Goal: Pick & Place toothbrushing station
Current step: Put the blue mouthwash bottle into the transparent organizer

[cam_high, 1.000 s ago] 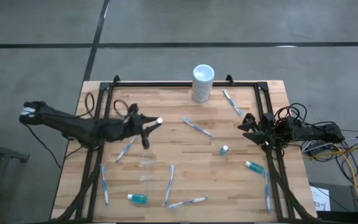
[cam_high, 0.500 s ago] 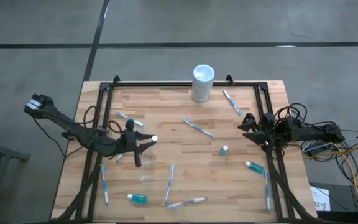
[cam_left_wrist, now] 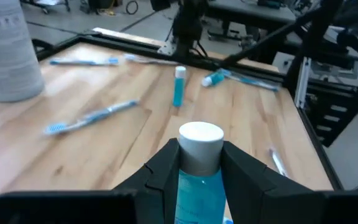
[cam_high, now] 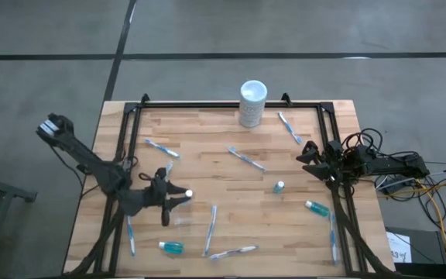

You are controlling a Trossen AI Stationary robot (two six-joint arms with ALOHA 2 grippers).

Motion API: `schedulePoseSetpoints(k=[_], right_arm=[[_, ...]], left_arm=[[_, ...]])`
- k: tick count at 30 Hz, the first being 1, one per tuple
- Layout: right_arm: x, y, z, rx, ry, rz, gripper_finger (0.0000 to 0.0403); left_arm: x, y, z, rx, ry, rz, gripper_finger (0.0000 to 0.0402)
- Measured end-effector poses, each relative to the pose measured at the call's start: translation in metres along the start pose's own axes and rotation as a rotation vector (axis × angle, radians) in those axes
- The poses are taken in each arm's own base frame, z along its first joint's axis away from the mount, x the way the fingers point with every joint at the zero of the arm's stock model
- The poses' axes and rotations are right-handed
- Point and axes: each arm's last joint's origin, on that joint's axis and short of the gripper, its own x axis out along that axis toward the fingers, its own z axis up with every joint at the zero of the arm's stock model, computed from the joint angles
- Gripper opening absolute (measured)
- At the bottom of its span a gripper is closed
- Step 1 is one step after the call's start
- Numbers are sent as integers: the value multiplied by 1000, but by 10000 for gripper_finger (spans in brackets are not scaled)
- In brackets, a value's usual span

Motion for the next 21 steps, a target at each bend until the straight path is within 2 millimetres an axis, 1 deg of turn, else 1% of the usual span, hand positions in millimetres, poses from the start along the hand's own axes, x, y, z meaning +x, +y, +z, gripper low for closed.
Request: schedulePoseSetpoints(k=[8, 15, 21], right_arm=[[0, 0, 0, 0, 0, 0, 206], [0, 0, 0, 0, 0, 0, 206], [0, 0, 0, 0, 0, 0, 206]], left_arm=[[-5, -13, -17, 22, -15, 57, 103], [-10, -23, -37, 51, -60, 138, 103], [-13, -25, -52, 25, -73, 160, 103]])
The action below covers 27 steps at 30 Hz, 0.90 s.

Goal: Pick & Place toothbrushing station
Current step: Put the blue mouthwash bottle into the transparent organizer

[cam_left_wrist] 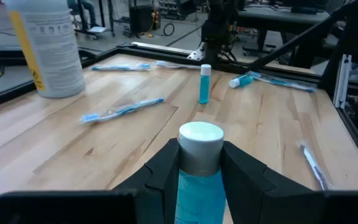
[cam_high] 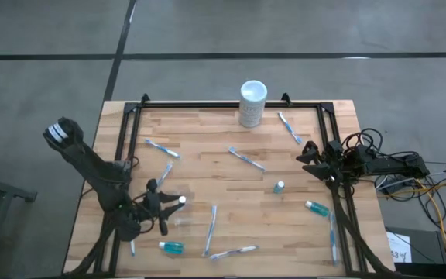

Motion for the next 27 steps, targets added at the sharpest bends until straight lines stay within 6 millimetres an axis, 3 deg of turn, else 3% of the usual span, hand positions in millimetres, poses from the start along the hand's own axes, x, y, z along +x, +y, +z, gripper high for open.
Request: schedulePoseSetpoints(k=[8, 27], right_arm=[[0, 0, 0, 0, 0, 0, 206], [0, 0, 0, 0, 0, 0, 206]], left_arm=[[1, 10, -25, -89, 29, 20, 103], [-3, 27, -47, -141, 80, 8, 104]])
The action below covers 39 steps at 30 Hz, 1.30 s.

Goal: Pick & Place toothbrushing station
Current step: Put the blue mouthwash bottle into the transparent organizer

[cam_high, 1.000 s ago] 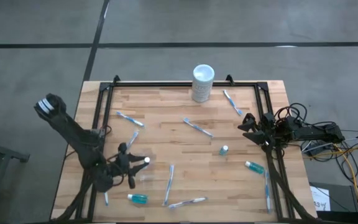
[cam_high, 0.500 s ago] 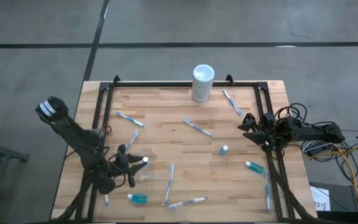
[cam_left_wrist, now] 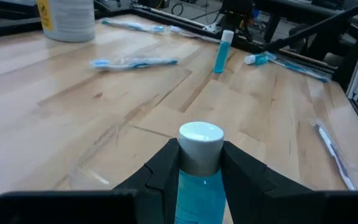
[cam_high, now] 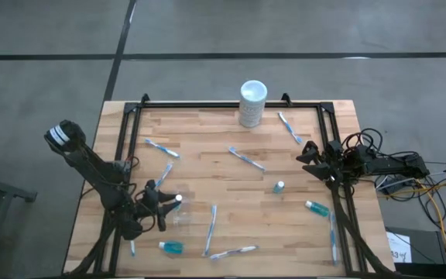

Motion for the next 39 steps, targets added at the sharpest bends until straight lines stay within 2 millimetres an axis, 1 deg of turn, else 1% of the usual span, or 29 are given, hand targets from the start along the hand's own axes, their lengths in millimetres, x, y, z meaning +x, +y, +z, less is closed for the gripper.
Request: schedulePoseSetpoints(k=[4, 6, 9, 11, 28, 39], right_arm=[[0, 0, 0, 0, 0, 0, 206], [0, 0, 0, 0, 0, 0, 206], [0, 0, 0, 0, 1, 0, 206], [0, 0, 0, 0, 0, 0, 206], [0, 0, 0, 0, 0, -1, 206], [0, 0, 0, 0, 1, 0, 206]], left_arm=[[0, 1, -4, 4, 73, -39, 110], [0, 3, -6, -25, 103, -49, 115], [0, 5, -7, -104, 100, -41, 123], [0, 6, -7, -121, 98, -37, 128], [0, 7, -6, -113, 89, -32, 133], [-1, -4, 2, -77, 77, -53, 133]])
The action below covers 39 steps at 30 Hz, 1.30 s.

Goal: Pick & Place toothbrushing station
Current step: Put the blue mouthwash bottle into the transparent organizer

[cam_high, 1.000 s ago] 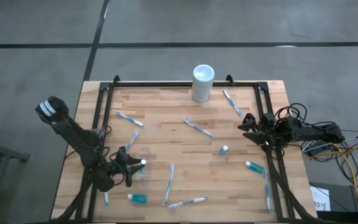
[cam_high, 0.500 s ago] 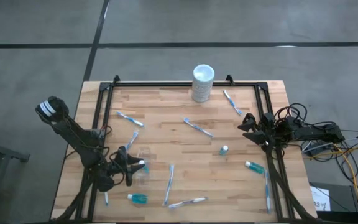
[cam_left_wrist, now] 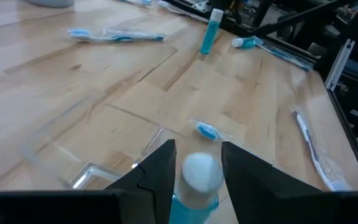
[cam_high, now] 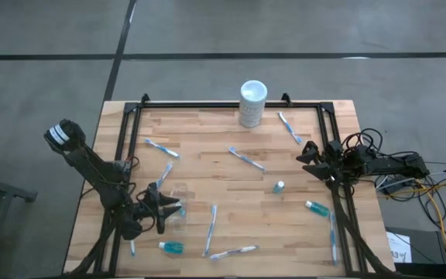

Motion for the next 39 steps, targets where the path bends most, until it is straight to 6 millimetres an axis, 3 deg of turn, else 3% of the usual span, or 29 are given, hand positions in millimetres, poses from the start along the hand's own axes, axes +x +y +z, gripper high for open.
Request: schedulePoseSetpoints(k=[12, 16, 24, 32, 39], right_arm=[[0, 0, 0, 0, -1, 0, 206], [0, 0, 0, 0, 0, 0, 206], [0, 0, 0, 0, 0, 0, 206], [0, 0, 0, 0, 0, 0, 206], [0, 0, 0, 0, 0, 0, 206]], left_arm=[[-7, -9, 23, 58, -119, 19, 133], [-13, -13, 43, 69, -225, 67, 133], [-30, -15, 88, 88, -259, 39, 133], [-46, -15, 117, 296, -162, 10, 133], [-58, -21, 139, 456, 51, -14, 133]])
